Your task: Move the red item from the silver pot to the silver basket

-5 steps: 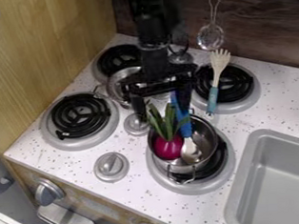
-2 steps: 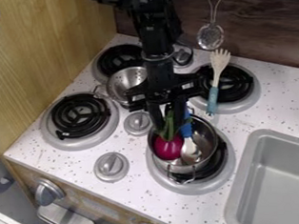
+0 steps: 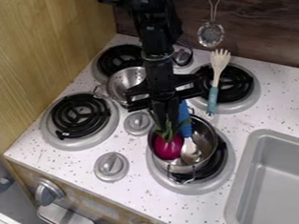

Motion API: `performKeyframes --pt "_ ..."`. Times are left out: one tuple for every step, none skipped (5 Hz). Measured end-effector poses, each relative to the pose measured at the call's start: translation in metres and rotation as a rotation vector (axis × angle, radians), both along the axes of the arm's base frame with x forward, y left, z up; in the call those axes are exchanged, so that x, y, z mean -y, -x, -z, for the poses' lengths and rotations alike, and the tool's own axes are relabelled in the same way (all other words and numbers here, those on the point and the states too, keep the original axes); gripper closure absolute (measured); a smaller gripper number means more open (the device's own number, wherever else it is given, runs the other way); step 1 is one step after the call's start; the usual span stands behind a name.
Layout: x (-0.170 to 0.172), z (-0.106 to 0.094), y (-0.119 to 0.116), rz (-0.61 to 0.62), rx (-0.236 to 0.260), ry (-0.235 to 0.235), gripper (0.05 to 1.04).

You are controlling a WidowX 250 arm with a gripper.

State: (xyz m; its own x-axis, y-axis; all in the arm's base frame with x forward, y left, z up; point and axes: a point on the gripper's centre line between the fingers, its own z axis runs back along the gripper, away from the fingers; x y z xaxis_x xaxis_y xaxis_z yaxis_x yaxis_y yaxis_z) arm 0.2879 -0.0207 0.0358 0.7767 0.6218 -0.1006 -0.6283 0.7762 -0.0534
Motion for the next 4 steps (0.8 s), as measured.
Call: performKeyframes --pt "0.002 -0.001 0.0 -0.012 -0.004 -0.004 1.011" --pt "0.003 -0.008 -0.002 -0.005 -0.009 -0.032 1.011" --pt "0.002 -0.017 -0.003 -0.022 -0.009 -0.05 1.011" --pt "0.001 -0.024 -0.006 -0.014 -0.014 -0.081 1.011"
